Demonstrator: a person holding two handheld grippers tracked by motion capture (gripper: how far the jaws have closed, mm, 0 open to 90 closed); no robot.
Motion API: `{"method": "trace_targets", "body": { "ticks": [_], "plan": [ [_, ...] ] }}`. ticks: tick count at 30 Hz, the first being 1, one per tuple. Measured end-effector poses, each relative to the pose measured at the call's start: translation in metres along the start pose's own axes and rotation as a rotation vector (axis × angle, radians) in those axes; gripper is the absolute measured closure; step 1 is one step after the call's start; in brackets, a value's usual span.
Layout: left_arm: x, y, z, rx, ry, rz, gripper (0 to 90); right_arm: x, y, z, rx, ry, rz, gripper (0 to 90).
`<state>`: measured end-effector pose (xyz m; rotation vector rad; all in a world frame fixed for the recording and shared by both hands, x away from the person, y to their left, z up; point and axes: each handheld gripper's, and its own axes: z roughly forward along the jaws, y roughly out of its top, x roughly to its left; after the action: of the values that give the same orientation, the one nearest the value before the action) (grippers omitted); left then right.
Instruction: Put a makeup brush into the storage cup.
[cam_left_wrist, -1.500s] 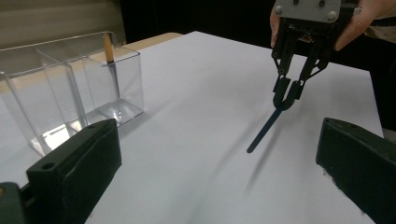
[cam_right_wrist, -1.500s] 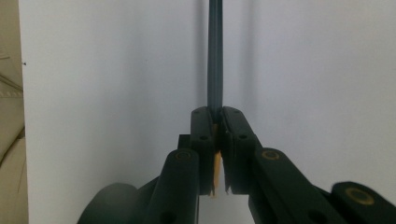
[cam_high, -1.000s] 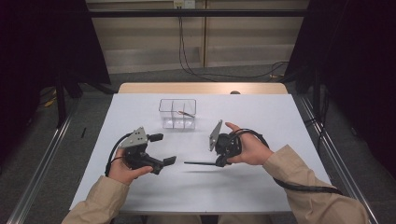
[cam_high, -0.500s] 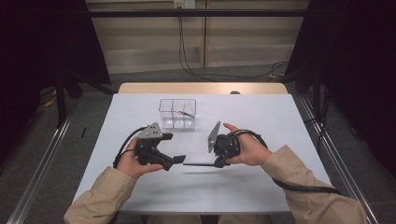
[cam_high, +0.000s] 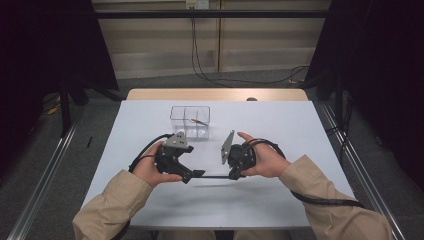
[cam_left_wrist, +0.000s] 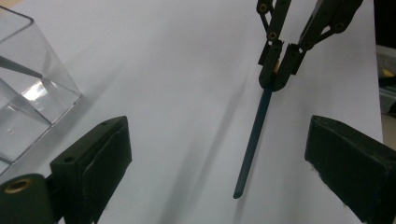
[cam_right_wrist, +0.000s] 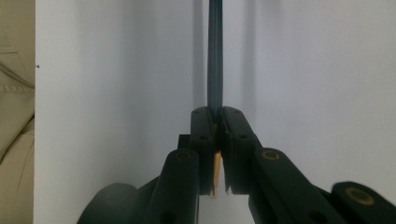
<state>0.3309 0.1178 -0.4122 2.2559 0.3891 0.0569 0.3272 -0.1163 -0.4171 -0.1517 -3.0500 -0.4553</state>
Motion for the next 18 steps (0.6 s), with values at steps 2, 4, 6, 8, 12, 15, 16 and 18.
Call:
{"method": "trace_targets", "body": {
  "ticks": [2, 4, 6, 8, 12, 15, 16, 18],
  "plan": [
    [-0.001, 0.003, 0.002, 0.022, -0.006, 0.018, 9.0, 0.0, 0.0, 0.0, 0.0, -0.002, -0.004, 84.0],
    [-0.002, 0.006, 0.004, 0.038, -0.012, 0.025, 10.4, 0.0, 0.0, -0.001, -0.006, -0.001, -0.001, 84.0],
    [-0.004, 0.009, 0.005, 0.058, -0.018, 0.039, 11.3, -0.001, -0.001, -0.001, -0.01, -0.002, -0.009, 84.0],
    [-0.005, 0.012, 0.007, 0.081, -0.021, 0.052, 12.6, -0.001, -0.001, -0.002, -0.01, 0.0, -0.007, 84.0],
    [-0.007, 0.016, 0.01, 0.146, -0.021, 0.073, 16.2, 0.0, -0.002, -0.002, -0.011, 0.005, -0.013, 84.0],
    [-0.008, 0.019, 0.012, 0.179, -0.028, 0.076, 18.3, 0.0, -0.002, -0.003, -0.01, 0.001, -0.014, 84.0],
    [-0.008, 0.02, 0.013, 0.189, -0.034, 0.081, 19.8, 0.0, -0.002, -0.003, -0.01, 0.001, -0.011, 84.0],
    [-0.009, 0.021, 0.014, 0.2, -0.044, 0.095, 24.3, 0.0, -0.002, -0.003, -0.01, 0.001, -0.007, 84.0]
  ]
}}
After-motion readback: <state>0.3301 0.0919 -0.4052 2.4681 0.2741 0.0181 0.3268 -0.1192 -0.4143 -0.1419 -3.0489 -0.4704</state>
